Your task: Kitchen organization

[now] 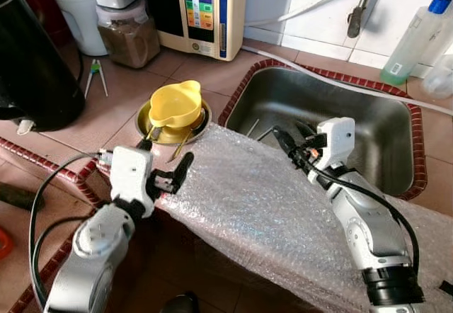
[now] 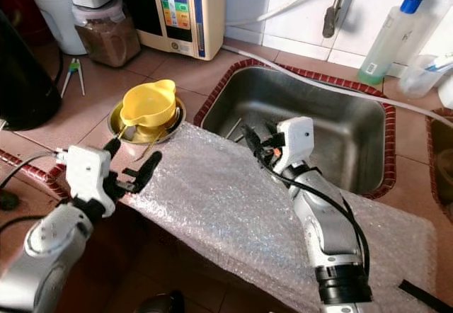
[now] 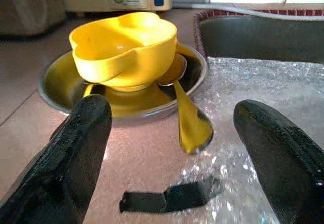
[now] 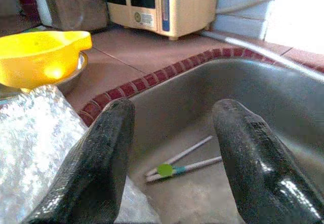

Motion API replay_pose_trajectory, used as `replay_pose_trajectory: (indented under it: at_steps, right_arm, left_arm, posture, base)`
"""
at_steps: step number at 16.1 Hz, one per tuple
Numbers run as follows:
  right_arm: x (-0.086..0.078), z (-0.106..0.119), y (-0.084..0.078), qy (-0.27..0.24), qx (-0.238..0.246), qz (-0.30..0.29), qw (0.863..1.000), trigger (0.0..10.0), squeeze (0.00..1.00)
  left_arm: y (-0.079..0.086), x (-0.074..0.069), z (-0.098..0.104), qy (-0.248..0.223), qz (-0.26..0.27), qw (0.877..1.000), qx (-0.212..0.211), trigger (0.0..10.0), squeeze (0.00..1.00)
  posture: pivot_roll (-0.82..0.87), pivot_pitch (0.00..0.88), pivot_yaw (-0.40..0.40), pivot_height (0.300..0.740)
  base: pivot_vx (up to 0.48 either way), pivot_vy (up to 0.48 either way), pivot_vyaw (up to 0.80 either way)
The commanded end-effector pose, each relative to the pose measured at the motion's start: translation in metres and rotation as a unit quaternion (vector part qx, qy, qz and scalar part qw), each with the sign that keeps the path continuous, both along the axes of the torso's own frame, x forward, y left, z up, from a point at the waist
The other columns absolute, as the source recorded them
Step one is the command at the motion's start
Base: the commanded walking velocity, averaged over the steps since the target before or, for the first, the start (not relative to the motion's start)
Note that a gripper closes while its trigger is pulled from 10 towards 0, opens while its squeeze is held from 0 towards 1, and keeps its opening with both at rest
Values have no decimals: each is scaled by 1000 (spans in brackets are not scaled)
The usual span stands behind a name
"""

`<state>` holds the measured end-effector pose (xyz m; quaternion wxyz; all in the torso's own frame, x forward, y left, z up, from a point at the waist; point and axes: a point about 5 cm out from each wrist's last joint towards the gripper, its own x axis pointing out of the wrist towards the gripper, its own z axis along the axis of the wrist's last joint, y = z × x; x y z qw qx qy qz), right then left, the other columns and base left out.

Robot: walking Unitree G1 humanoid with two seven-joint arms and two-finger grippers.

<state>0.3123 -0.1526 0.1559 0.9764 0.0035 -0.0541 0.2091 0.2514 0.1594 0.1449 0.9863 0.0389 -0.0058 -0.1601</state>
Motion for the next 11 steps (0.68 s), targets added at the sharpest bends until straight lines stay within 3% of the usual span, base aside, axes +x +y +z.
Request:
replay_pose_trajectory:
  at_steps: [1,3,4,5,6,7,8,9,11]
  right_arm:
    - [-4,5,-4,-12,11,-19,1000,10000,1000]
    - [-12,2,-1,-14,0,-13,1000,10000,1000]
    - [-14,1,-1,-12,1,-11,1000,10000,1000]
    - [-18,-1,-1,-7,-5,-4,1000,10000,1000]
    - [-20,-1,-3,-7,-8,0,1000,10000,973]
    - [-22,0,-3,-14,-22,6,1000,10000,745]
    - [-23,1,-3,-13,-12,3,1000,10000,490]
    - [-23,3,-1,-19,-1,1,1000,10000,0]
    - [-20,9,7,-31,21,-13,999,10000,0]
  left_arm:
    - [0,-4,2,-11,15,1000,6,10000,1000]
    - [-2,-6,-2,-16,34,999,-1,10000,973]
    - [-2,-6,-4,-17,39,999,2,10000,878]
    - [0,-2,-3,-29,69,997,7,10000,0]
    - [2,0,0,-43,77,996,11,10000,0]
    - [6,3,3,-57,90,994,25,10000,0]
    - [12,7,8,-71,111,991,24,10000,0]
    - [20,11,12,-82,136,987,22,10000,0]
    - [25,16,14,-85,165,983,9,10000,0]
  posture:
    - [76,123,36,740]
    - [44,95,38,740]
    - [39,88,37,740]
    - [38,72,17,740]
    - [38,65,11,740]
    - [36,50,5,740]
    - [37,42,1,740]
    - [33,34,-1,740]
    - [28,24,0,740]
  base:
    - [0,0,0]
    - [0,0,0]
    - [0,0,0]
    - [0,0,0]
    - [0,0,0]
    - [0,0,0]
    - [0,0,0]
    - [0,0,0]
    - [0,0,0]
